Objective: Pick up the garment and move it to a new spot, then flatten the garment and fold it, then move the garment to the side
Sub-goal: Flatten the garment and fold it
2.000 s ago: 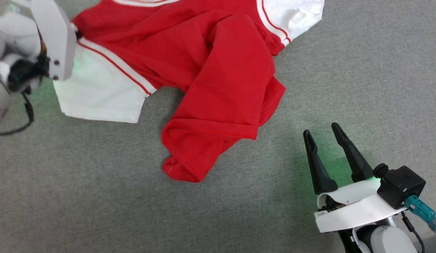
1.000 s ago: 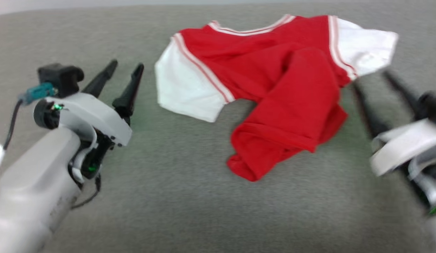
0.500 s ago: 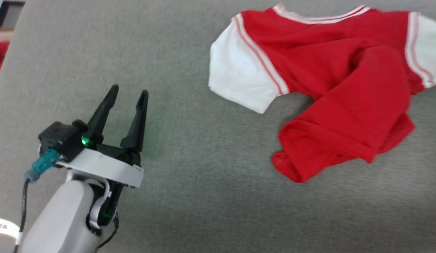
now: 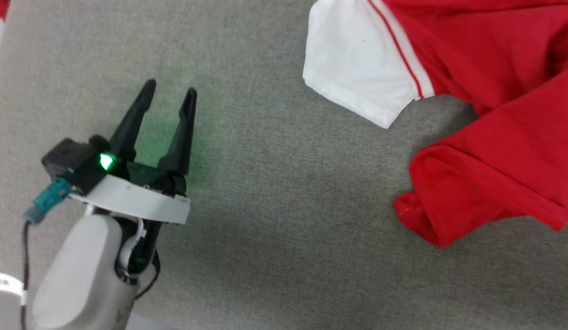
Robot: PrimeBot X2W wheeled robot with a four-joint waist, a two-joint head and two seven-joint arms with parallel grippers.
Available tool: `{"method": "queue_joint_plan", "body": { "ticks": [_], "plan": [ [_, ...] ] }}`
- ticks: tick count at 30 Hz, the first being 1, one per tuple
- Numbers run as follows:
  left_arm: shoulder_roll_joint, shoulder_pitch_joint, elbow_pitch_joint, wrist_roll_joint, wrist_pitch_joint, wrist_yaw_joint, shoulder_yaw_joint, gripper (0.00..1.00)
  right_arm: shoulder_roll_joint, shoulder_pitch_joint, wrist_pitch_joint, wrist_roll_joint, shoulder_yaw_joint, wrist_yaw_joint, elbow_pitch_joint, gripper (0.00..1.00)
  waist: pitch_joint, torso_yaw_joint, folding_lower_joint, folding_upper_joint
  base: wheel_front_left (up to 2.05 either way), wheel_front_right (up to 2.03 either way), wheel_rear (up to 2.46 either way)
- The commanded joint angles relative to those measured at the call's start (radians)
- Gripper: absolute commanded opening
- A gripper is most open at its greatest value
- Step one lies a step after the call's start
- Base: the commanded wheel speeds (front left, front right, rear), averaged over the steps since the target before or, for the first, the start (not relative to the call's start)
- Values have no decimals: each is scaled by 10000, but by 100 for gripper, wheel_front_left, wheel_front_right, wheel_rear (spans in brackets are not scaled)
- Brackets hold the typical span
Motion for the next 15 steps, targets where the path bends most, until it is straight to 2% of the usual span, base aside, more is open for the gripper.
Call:
{"method": "queue_joint_plan", "body": {
  "ticks": [1, 7, 8, 9, 10, 15],
  "plan": [
    [29, -150, -86, 82, 0, -35, 83, 100, 4, -61, 109, 40, 169, -10, 138, 100, 446, 254, 0, 0, 0, 0, 0],
    [194, -209, -545, 201, -1, -75, 361, 100, 458, -17, 447, 601, 811, 20, 648, 100, 476, 5, 0, 0, 0, 0, 0],
    [259, -229, -588, 212, -1, -79, 370, 100, 501, 19, 474, 699, 960, 26, 606, 82, 477, -36, 0, 0, 0, 0, 0],
    [317, -273, -657, 234, -1, -80, 375, 100, 515, -6, 427, 768, 1023, 33, 586, 47, 501, -85, 0, 0, 0, 0, 0],
    [361, -337, -726, 203, -1, -83, 365, 100, 535, -21, 384, 850, 1059, 33, 589, 0, 524, -125, 0, 0, 0, 0, 0],
    [1286, -1288, -1024, 56, 191, -83, -200, 100, 455, -346, 132, 1034, 1294, 11, 609, 0, 671, -295, 0, 0, 0, 0, 0]
  ]
}}
